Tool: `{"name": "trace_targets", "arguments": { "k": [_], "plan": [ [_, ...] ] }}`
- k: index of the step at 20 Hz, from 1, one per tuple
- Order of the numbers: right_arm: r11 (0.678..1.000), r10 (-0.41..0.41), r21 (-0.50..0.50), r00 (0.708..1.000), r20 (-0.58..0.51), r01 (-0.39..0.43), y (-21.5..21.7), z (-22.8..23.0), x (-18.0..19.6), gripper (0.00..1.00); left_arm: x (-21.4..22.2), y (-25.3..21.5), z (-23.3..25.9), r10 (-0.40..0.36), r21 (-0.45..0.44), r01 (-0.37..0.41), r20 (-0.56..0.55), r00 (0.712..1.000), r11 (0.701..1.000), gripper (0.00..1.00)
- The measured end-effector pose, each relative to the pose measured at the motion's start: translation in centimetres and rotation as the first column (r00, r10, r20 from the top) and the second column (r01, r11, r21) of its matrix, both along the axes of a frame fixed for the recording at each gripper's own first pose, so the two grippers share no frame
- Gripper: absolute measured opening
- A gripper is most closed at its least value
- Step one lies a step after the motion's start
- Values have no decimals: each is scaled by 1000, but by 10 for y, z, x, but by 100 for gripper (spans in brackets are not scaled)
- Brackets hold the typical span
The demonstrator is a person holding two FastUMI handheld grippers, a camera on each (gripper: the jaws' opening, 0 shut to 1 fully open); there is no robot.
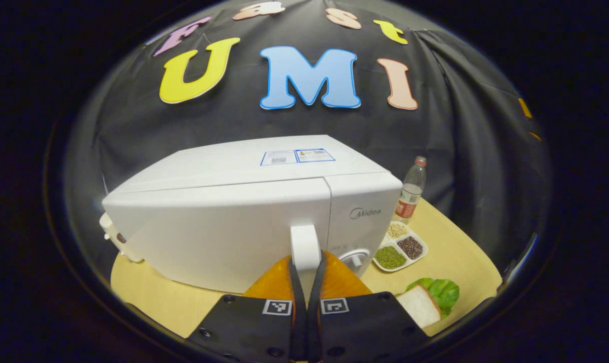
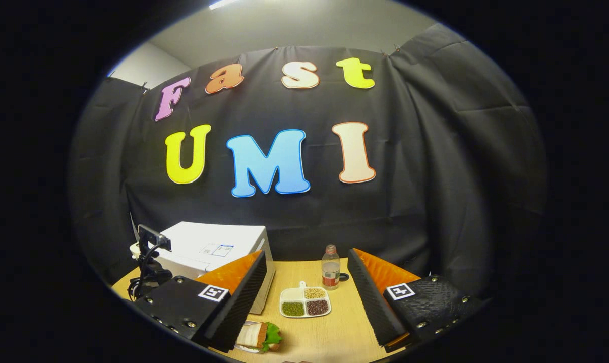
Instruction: Open the microwave oven with the left hand, put the food in, and close the microwave oven.
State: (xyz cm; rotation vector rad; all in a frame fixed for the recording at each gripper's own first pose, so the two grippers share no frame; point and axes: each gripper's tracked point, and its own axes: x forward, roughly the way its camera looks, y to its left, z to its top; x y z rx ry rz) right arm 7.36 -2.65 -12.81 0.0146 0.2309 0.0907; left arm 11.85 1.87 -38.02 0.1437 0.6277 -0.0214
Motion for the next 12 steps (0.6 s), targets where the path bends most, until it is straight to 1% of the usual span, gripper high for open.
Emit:
{"name": "trace_targets", "arguments": {
  "k": [3,4,5,7,11,12],
  "plan": [
    [1000,-16,-1,1000,-2,16,6,1,-9,98,-8,0,1,-11,-10,11,-17,1000,1000,7],
    [1000,-22,-2,1000,-1,22,8,2,-12,98,-21,1,3,-21,-6,21,-18,1000,1000,7],
    [1000,-24,-2,1000,1,24,9,2,-13,98,-36,2,6,-43,1,43,-7,999,999,9],
    [1000,-27,6,1000,-1,27,15,1,-13,98,-64,6,10,-78,-12,77,-20,997,997,6],
    [1000,2,21,1000,2,-2,39,4,-14,98,-105,17,17,-126,-27,125,-48,991,992,6],
    [1000,10,20,1000,7,-10,45,6,-16,98,-116,21,20,-134,-31,133,-49,990,991,9]
  ]
}}
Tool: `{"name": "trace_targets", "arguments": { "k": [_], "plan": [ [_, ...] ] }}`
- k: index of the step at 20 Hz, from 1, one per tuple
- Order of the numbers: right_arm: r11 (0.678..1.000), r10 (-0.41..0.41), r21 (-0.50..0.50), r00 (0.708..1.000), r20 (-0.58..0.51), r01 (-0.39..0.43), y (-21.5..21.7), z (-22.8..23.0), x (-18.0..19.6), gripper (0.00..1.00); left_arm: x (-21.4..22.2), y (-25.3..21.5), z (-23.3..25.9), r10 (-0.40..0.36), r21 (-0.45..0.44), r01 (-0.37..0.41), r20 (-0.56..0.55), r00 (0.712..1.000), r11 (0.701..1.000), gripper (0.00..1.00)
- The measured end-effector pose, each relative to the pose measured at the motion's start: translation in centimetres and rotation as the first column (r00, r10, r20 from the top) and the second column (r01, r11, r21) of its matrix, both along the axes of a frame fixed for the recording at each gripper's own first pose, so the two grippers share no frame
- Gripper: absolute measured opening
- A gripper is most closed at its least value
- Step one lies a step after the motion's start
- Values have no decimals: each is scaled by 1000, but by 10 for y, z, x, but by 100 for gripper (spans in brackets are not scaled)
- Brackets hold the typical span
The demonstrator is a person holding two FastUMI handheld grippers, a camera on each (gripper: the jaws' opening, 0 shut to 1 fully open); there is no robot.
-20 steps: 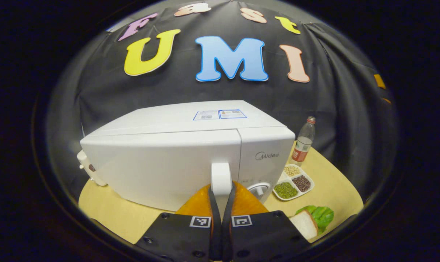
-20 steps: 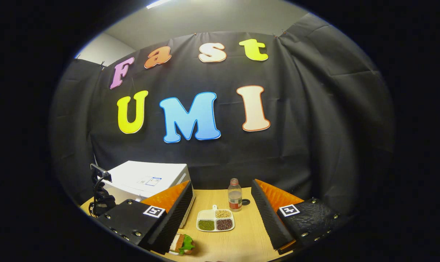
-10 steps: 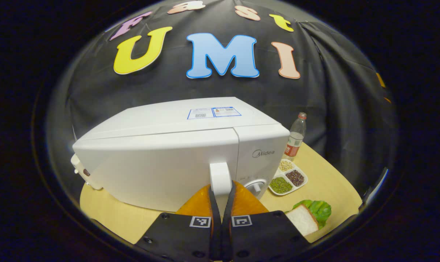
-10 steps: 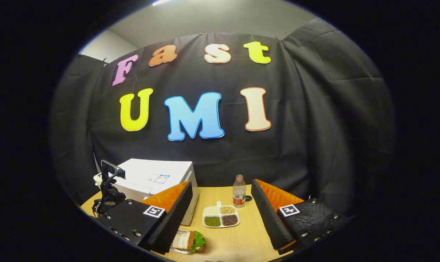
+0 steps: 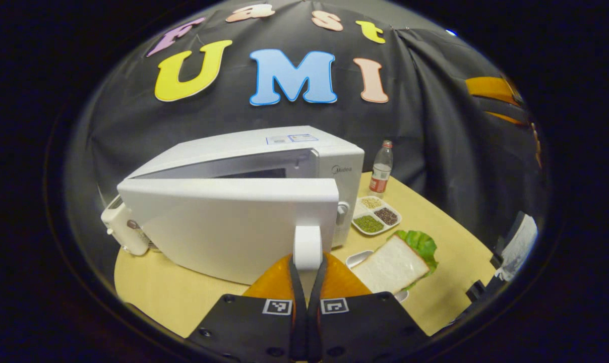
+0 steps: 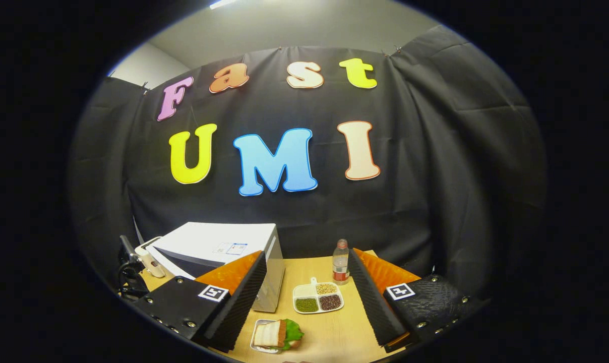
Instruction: Open the microwave oven with the left hand, put the food in, and close the microwave oven.
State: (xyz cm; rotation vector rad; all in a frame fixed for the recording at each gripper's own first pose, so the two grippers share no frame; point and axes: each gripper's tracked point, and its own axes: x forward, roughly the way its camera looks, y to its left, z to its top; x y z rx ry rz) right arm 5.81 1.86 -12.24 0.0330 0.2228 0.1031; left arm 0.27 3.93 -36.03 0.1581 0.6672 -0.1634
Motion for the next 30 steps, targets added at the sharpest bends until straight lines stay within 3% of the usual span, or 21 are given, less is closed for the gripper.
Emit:
{"name": "trace_targets", "arguments": {
  "k": [8,16,30],
  "plan": [
    [998,59,1,998,14,-60,59,3,-13,98,-97,55,20,-43,-28,42,-50,998,999,6],
    [993,111,-30,993,25,-111,106,2,-21,98,-178,156,42,-15,60,20,-78,997,998,6],
    [991,124,-59,992,-2,-123,161,-12,-48,98,-222,310,64,71,108,-65,-55,996,992,6]
  ]
}}
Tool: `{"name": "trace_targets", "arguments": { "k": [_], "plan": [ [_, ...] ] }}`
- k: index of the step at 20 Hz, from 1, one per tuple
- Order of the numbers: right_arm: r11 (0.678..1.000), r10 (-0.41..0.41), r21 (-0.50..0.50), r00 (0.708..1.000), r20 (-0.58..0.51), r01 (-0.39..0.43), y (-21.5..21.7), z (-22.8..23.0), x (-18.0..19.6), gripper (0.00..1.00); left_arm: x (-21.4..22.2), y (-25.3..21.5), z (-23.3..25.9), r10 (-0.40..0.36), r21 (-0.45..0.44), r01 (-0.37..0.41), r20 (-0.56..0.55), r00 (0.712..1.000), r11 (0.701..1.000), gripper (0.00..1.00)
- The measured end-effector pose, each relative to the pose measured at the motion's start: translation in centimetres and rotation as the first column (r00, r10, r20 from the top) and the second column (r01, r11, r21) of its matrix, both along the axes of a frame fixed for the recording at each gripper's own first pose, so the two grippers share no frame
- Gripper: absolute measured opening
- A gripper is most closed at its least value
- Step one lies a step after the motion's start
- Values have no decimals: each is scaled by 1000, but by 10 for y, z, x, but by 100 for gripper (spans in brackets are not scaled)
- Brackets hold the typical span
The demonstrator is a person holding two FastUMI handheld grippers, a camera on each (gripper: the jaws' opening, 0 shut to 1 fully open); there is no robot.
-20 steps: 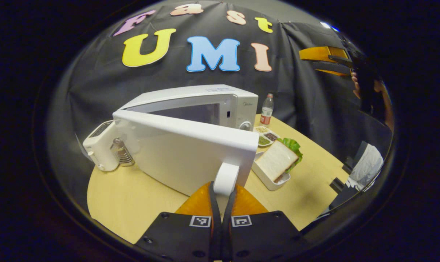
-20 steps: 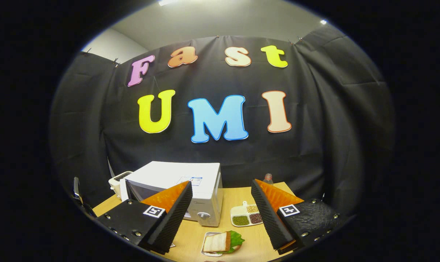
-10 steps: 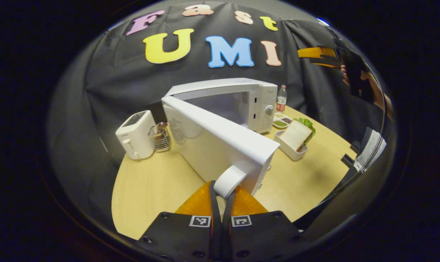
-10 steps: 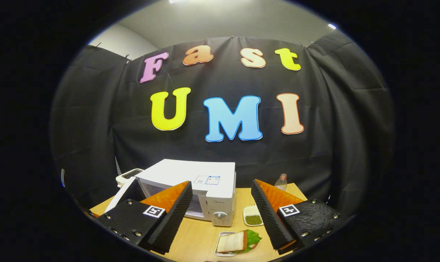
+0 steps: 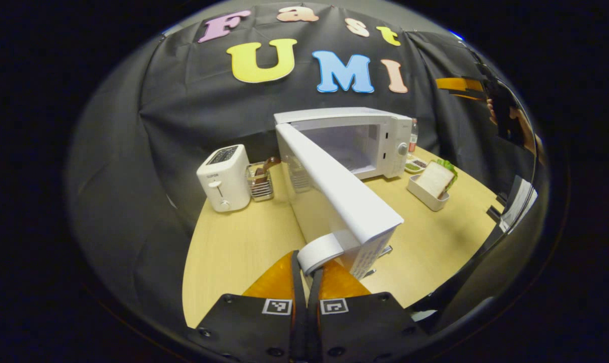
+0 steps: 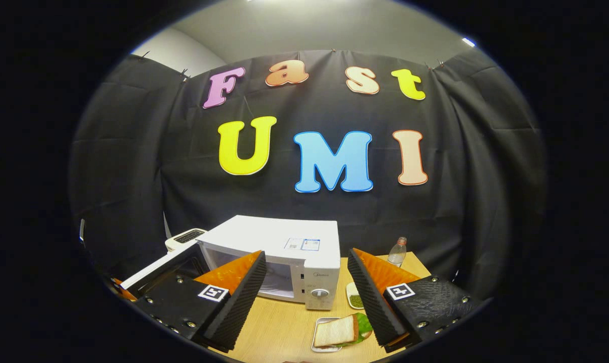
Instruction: Open the microwave oven with the left hand, put the food in, and close the microwave oven.
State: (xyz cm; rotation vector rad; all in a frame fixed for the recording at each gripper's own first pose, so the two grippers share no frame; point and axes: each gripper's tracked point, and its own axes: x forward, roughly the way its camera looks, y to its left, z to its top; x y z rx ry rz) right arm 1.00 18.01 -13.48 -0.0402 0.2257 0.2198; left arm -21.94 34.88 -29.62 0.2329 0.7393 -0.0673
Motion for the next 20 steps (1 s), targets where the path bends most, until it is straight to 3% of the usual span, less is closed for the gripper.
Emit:
{"name": "trace_targets", "arguments": {
  "k": [8,10,15,18,20],
  "plan": [
    [999,-39,6,998,-51,39,0,-11,-3,98,0,15,0,-11,-32,12,29,1000,999,7],
    [999,-47,-4,996,-71,46,-5,-19,-3,98,-2,13,-1,-6,-44,8,41,999,999,11],
    [997,-81,-32,988,-135,77,-35,-39,5,98,-25,22,7,51,-64,-48,48,998,997,17],
    [996,-83,-51,977,-197,74,-53,-64,10,98,-38,32,54,131,-39,-127,130,983,991,16],
    [996,-84,-62,964,-253,71,-65,-84,13,98,-26,34,113,178,-16,-179,248,952,984,17]
  ]
}}
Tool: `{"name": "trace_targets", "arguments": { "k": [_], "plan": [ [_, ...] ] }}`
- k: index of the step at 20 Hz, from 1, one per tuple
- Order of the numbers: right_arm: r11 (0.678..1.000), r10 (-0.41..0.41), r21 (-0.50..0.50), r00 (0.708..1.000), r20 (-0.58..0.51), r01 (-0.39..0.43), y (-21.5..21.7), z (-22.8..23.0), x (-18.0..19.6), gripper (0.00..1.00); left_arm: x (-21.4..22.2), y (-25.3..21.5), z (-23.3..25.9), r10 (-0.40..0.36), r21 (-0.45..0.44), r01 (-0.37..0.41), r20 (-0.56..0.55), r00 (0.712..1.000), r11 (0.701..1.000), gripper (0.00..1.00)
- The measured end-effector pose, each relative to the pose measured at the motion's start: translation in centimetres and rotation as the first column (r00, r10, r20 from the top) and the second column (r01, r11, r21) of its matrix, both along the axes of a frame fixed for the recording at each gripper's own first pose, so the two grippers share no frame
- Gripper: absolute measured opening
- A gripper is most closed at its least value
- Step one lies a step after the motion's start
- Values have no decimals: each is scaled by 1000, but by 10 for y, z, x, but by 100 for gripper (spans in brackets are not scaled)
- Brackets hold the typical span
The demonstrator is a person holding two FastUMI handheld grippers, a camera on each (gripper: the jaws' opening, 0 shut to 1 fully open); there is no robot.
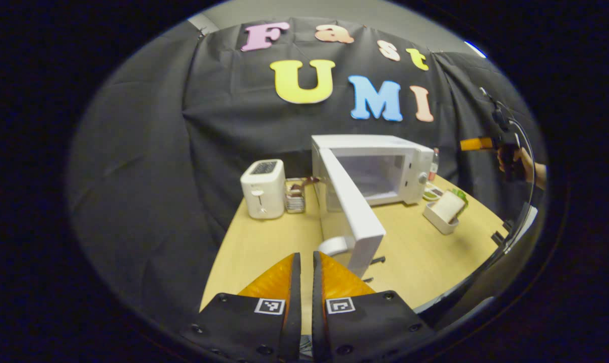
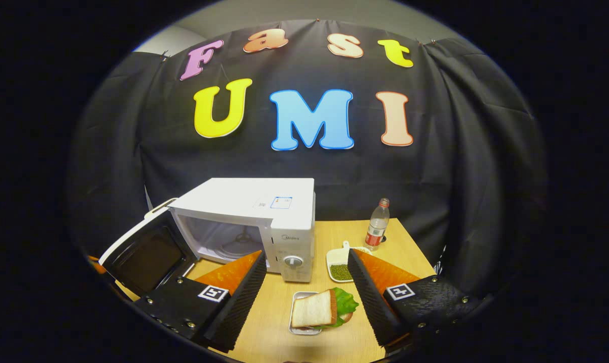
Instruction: Open the microwave oven with the left hand, put the food in, and close the microwave oven.
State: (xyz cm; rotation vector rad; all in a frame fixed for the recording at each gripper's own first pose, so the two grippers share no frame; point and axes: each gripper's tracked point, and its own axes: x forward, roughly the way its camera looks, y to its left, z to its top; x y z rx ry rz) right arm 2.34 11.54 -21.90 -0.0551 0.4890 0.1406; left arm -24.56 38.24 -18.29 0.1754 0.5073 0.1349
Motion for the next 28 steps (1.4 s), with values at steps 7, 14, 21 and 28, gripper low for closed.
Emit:
{"name": "trace_targets", "arguments": {
  "k": [7,14,21,28],
  "plan": [
    [997,-10,73,982,-187,24,-30,-54,4,98,94,-97,116,-43,14,41,271,962,999,14],
    [983,-23,163,934,-356,87,-68,-106,-1,97,169,-210,159,-135,-37,162,390,911,986,31],
    [948,47,297,870,-492,116,-69,-159,-7,98,191,-261,158,-162,-13,181,381,910,983,100],
    [940,132,333,818,-560,76,-61,-186,-18,95,204,-273,144,-121,-57,152,362,924,987,99]
  ]
}}
